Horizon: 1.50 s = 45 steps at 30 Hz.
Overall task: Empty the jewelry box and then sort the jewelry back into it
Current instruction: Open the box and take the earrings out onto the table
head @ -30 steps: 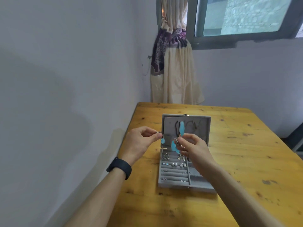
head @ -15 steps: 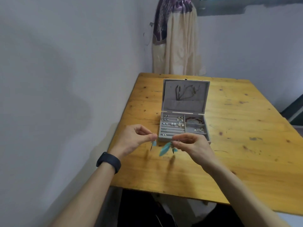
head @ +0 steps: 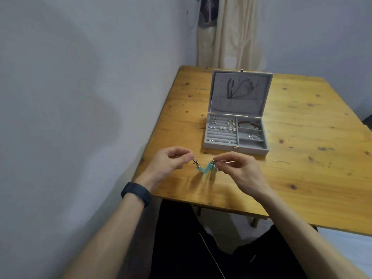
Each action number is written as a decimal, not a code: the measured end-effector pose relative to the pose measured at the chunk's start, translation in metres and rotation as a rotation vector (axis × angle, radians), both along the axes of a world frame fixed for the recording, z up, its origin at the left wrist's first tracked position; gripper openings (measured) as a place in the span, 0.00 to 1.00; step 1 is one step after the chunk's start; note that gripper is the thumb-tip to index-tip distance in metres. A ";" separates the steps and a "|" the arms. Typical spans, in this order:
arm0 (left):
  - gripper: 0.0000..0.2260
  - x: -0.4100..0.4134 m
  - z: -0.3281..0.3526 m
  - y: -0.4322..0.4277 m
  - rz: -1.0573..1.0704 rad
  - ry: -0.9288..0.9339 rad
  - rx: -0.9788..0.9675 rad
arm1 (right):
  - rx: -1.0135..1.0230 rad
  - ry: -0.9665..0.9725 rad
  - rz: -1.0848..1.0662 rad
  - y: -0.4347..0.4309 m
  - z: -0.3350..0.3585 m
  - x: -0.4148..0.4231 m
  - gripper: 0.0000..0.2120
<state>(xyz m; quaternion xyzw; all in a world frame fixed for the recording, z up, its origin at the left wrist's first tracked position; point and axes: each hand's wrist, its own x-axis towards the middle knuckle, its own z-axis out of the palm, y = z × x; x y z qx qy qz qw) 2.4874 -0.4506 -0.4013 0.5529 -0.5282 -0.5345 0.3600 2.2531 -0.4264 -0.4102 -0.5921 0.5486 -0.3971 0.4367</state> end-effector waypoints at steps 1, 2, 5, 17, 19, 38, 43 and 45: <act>0.10 0.001 0.000 0.000 -0.005 0.018 0.004 | -0.011 -0.004 0.001 -0.001 0.001 0.002 0.06; 0.10 0.002 0.000 0.000 -0.007 0.040 0.011 | -0.020 -0.005 -0.003 -0.001 0.002 0.004 0.06; 0.06 0.005 0.001 0.001 0.043 0.143 0.042 | -0.059 0.027 -0.023 -0.003 0.006 0.011 0.05; 0.08 0.047 -0.004 0.004 0.079 -0.058 0.108 | 0.159 0.005 0.362 -0.013 0.022 0.058 0.03; 0.09 0.045 -0.010 -0.003 0.045 -0.166 0.102 | 0.165 0.078 0.382 -0.024 0.017 0.065 0.03; 0.11 0.043 -0.040 -0.059 0.115 -0.654 -0.243 | -0.177 0.540 0.189 -0.084 -0.027 0.086 0.05; 0.19 0.034 -0.053 -0.056 0.207 -0.778 -0.318 | -0.257 0.487 0.075 -0.076 -0.040 0.086 0.08; 0.18 0.034 -0.055 -0.046 0.233 -0.791 -0.356 | -0.288 0.456 0.008 -0.062 -0.044 0.082 0.10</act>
